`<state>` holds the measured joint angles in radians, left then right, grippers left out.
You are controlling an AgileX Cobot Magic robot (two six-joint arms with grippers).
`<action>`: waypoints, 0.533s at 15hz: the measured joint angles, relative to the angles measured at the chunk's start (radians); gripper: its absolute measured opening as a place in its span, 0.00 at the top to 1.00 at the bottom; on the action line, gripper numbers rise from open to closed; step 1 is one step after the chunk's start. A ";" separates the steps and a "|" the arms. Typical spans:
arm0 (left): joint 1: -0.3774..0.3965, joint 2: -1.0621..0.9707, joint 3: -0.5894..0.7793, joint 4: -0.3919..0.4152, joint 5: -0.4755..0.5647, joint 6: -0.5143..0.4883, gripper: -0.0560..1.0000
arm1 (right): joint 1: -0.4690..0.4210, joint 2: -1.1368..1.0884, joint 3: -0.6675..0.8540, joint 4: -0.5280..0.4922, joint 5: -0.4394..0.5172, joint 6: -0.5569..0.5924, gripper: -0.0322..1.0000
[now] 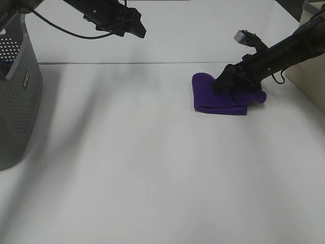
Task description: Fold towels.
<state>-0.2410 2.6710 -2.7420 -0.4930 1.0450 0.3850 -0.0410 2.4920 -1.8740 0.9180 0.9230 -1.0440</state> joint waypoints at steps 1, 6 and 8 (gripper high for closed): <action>0.000 0.000 0.000 0.000 0.005 0.000 0.33 | -0.001 0.000 0.000 0.003 0.005 -0.001 0.26; 0.000 0.000 0.000 0.001 0.008 0.000 0.33 | -0.002 -0.125 0.000 -0.039 0.044 0.071 0.25; 0.000 -0.001 0.000 0.001 0.017 0.000 0.33 | -0.002 -0.206 0.000 -0.093 0.047 0.172 0.24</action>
<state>-0.2410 2.6700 -2.7420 -0.4920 1.0620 0.3850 -0.0430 2.2860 -1.8740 0.8250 0.9700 -0.8720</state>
